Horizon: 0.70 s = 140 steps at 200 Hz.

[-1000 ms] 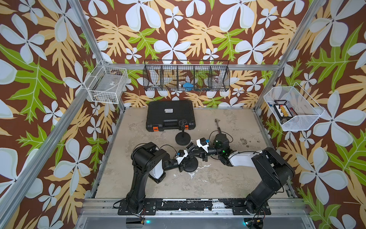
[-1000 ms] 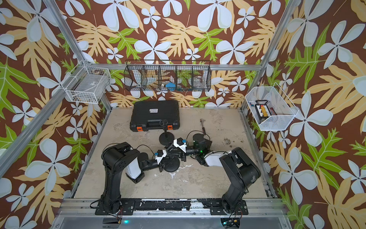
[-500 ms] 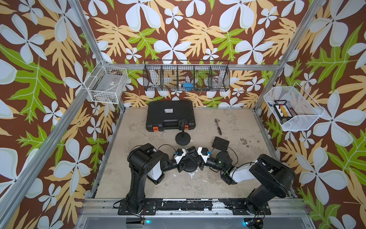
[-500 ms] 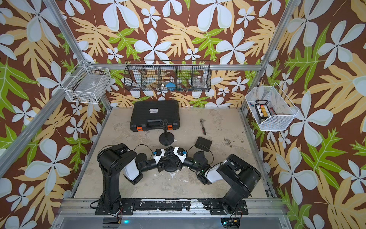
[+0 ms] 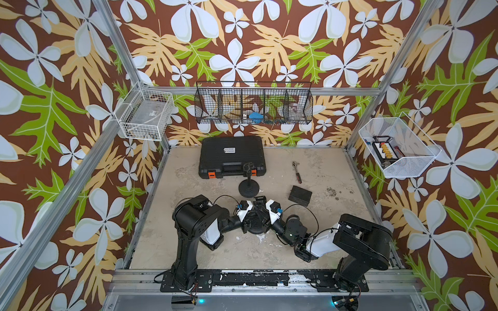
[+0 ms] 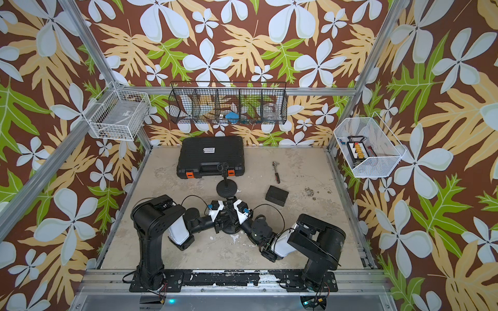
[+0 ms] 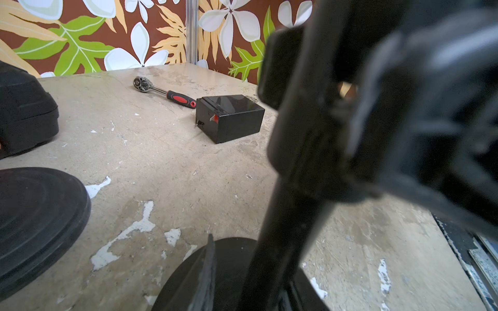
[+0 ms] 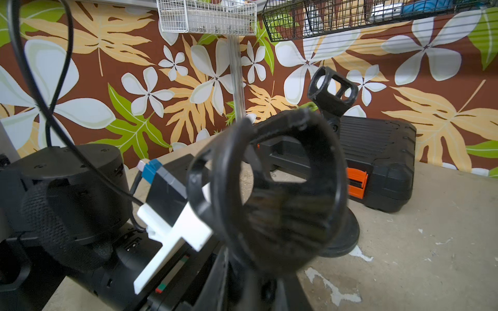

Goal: Assemble a microphone stand
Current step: Screw the microphone stand pole into the microphone stand base.

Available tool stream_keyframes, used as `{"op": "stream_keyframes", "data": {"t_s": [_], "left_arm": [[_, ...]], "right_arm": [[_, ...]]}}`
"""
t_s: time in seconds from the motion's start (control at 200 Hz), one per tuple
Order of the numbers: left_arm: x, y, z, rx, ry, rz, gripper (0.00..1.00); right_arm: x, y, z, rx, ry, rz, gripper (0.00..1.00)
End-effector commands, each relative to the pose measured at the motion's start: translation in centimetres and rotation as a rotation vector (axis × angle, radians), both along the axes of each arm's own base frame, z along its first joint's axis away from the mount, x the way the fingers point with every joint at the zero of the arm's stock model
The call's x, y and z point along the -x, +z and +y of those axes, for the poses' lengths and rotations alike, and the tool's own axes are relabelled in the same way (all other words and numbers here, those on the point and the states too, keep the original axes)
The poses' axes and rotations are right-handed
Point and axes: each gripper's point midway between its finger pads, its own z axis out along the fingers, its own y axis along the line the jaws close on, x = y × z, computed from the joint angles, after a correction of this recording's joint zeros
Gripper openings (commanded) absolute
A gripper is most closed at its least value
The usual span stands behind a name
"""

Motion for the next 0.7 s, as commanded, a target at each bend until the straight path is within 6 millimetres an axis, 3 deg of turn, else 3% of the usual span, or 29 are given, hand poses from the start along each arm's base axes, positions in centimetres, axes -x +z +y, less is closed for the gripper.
{"op": "stream_keyframes", "data": {"t_s": [0.0,0.135,0.3,0.405,0.53,0.696], "left_arm": [[-0.7,5.2,-0.1,0.139,0.021,-0.195,0.27],[-0.5,5.0,0.0,0.129,0.022,-0.199,0.17],[-0.8,4.1,1.0,0.091,0.082,-0.196,0.12],[-0.7,3.6,1.1,0.072,0.085,-0.200,0.11],[-0.6,3.4,1.0,0.067,0.075,-0.204,0.11],[-0.5,2.9,0.9,0.056,0.063,-0.199,0.10]], "right_arm": [[0.9,-5.4,0.2,0.165,0.046,0.137,0.00],[1.4,-4.4,1.0,0.117,0.178,0.138,0.24],[2.3,-1.7,-0.3,0.060,0.377,0.078,0.49],[2.4,-0.8,-1.6,0.057,0.504,0.065,0.55],[2.0,-0.1,-3.0,0.040,0.612,0.060,0.55],[0.9,-0.1,-2.4,0.080,0.710,0.061,0.50]]}}
